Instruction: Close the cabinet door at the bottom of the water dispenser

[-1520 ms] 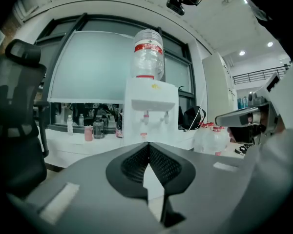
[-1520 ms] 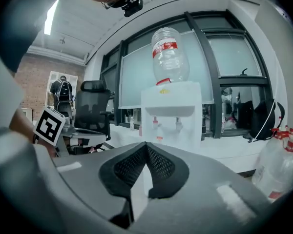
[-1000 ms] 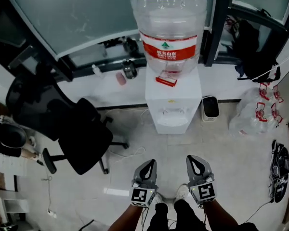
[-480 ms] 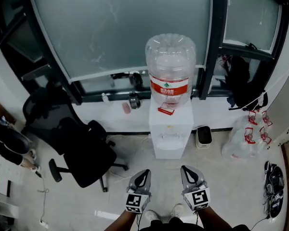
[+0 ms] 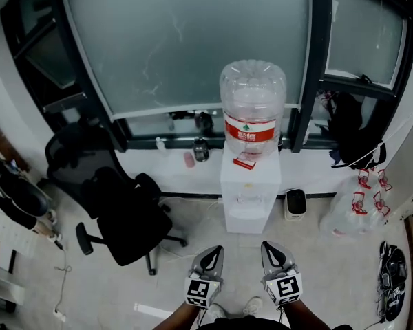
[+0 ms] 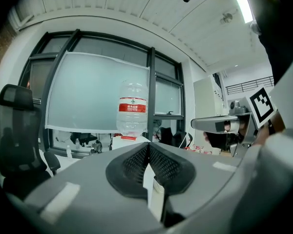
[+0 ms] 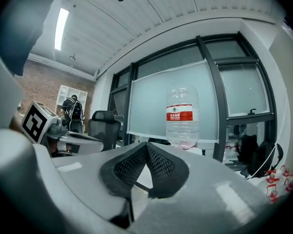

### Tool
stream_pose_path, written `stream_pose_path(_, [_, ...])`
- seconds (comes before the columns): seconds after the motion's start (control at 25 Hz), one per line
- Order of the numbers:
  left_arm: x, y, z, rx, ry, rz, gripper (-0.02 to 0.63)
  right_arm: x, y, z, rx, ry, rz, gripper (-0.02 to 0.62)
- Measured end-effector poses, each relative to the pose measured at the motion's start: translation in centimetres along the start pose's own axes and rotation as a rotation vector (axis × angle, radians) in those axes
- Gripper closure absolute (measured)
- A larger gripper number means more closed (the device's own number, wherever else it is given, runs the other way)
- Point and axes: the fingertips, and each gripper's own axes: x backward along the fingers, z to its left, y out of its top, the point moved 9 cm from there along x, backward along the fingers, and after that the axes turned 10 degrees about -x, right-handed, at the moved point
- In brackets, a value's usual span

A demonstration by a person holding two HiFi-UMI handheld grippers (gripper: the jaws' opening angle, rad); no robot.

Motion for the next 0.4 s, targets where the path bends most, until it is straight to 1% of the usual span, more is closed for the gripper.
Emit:
stream_pose_path(0.12, [0.4, 0.1, -0.4, 0.000, -0.004, 0.000, 0.588, 0.4, 0.0, 0.3, 0.019, -0.001, 0.012, 0.594])
stream_pose_path(0.28, [0.8, 0.1, -0.7, -0.008, 0.008, -0.001, 0.588, 0.8, -0.4, 0.5, 0.016, 0.006, 0.019, 0.594])
stream_pose_path(0.4, [0.8, 0.1, -0.9, -0.012, 0.008, -0.003, 0.588, 1.1, -0.1, 0.7, 0.048, 0.009, 0.027, 0.594])
